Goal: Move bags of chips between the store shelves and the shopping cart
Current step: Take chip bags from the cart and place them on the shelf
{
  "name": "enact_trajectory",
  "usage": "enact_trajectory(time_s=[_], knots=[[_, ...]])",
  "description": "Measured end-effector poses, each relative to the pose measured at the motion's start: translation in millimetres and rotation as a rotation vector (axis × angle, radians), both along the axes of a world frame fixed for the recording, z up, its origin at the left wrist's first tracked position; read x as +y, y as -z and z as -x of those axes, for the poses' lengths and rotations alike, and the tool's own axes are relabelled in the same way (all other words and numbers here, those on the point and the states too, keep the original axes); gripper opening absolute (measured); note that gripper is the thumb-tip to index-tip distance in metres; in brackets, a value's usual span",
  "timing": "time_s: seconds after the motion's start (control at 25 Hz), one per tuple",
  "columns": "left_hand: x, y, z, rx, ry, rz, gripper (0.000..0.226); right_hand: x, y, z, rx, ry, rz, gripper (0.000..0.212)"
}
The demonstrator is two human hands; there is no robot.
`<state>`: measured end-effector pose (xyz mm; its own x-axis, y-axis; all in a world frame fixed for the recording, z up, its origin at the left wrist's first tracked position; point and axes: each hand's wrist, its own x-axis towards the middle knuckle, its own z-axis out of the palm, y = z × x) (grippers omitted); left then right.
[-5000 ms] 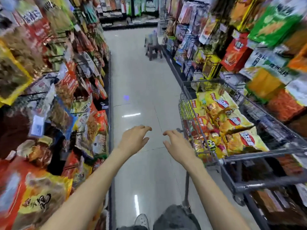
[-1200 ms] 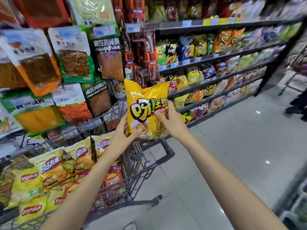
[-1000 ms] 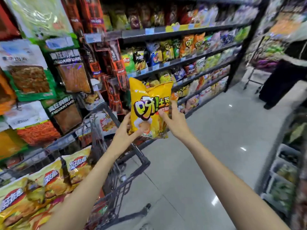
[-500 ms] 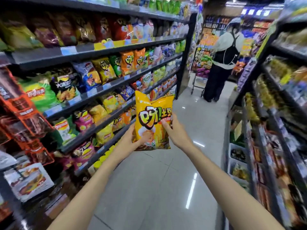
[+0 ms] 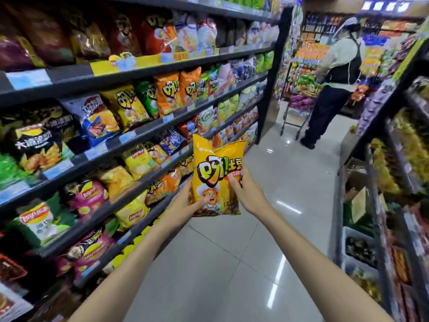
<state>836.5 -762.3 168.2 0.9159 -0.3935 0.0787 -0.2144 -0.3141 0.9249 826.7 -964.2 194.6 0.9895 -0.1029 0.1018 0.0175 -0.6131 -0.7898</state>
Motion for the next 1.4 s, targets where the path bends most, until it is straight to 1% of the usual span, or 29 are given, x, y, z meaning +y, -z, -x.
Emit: enact_trajectory(time_s=[0.08,0.2,0.28,0.36,0.48,0.52,0.6,0.76,0.88,1.0,1.08,1.2,1.4], knots=[[-15,2,-42,0.01,-0.075,0.006,0.072,-17,-3,-50,0.0,-0.078,0.036,0.051],[-35,-1,-93,0.007,-0.139,0.008,0.066,-40,-5,-124,-0.037,-0.175,0.089,0.063],[-42,4,-119,0.03,-0.214,0.031,0.068,-46,-4,-171,-0.026,-0.26,0.104,0.062],[-36,14,-138,0.092,-0.299,0.035,0.073,-40,1,-208,-0.007,-0.35,0.121,0.06],[-21,20,-170,0.13,-0.431,-0.002,0.079,-18,16,-260,0.011,-0.445,0.126,0.067],[-16,18,-180,0.134,-0.469,-0.007,0.078,-10,18,-277,0.027,-0.473,0.116,0.07],[-4,15,-204,0.158,-0.541,-0.002,0.077,13,19,-314,0.043,-0.526,0.106,0.069],[40,19,-265,0.149,-0.66,-0.035,0.089,61,18,-387,0.012,-0.646,0.085,0.068],[75,9,-312,0.162,-0.765,-0.037,0.09,99,11,-440,-0.018,-0.715,-0.018,0.069],[106,-1,-358,0.097,-0.847,-0.064,0.087,137,7,-485,-0.04,-0.793,-0.126,0.075],[120,-10,-375,0.08,-0.859,-0.038,0.08,154,11,-505,-0.046,-0.844,-0.159,0.081],[136,-23,-397,-0.011,-0.849,-0.083,0.07,171,11,-531,-0.078,-0.905,-0.159,0.088],[158,-20,-424,-0.021,-0.868,-0.046,0.076,194,15,-565,-0.155,-0.933,-0.144,0.093]])
